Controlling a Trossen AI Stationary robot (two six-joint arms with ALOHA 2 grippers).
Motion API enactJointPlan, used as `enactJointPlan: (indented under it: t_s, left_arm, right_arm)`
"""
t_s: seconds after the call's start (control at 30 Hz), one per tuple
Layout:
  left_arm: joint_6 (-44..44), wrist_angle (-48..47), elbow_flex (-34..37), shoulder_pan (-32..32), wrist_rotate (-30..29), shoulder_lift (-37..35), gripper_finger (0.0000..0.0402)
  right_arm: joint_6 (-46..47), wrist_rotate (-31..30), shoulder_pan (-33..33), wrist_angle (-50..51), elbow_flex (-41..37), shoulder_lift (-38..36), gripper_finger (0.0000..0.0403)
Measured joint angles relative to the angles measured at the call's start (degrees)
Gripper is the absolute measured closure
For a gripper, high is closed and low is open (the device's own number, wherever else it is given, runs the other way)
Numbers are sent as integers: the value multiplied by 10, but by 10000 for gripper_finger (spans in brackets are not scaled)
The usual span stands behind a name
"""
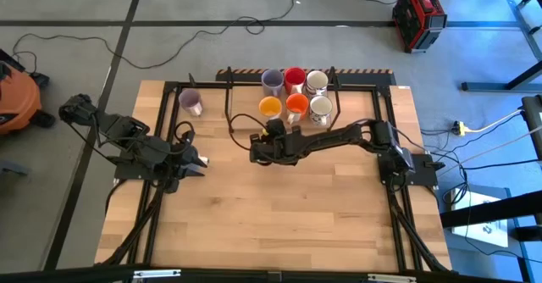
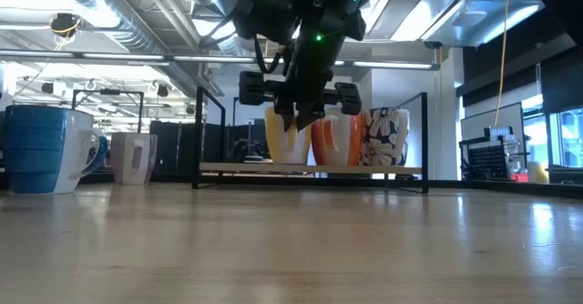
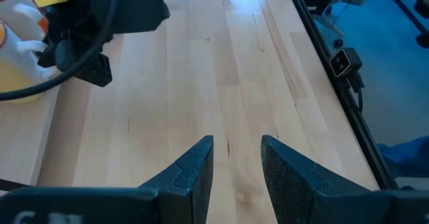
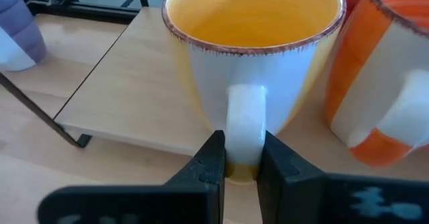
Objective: Place coffee mugs
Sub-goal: Put the yellow mug on the shelf, then put the blue mug on the shelf
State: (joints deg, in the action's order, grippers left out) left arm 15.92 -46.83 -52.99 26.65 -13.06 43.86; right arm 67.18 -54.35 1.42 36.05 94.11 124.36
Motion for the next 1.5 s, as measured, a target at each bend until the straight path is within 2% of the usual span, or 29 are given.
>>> enactJointPlan:
  t_s: [0.4,0.53,0.83,1.17,1.3,1.5]
  left_arm:
    - [0,0,0,0,0,0,282]
    - [-3,0,0,0,0,0,282]
    - [-13,0,0,0,0,0,282]
    - [-13,0,0,0,0,0,282]
    - [-13,0,0,0,0,0,282]
    - [-14,0,0,0,0,0,282]
  right_arm:
    - [3,1,-9,0,0,0,367]
    - [3,1,-11,1,0,0,343]
    - [1,4,-11,1,0,0,321]
    - [0,10,-4,36,0,-13,238]
    - [0,-7,10,45,0,-39,229]
    - [-25,14,41,45,0,-78,228]
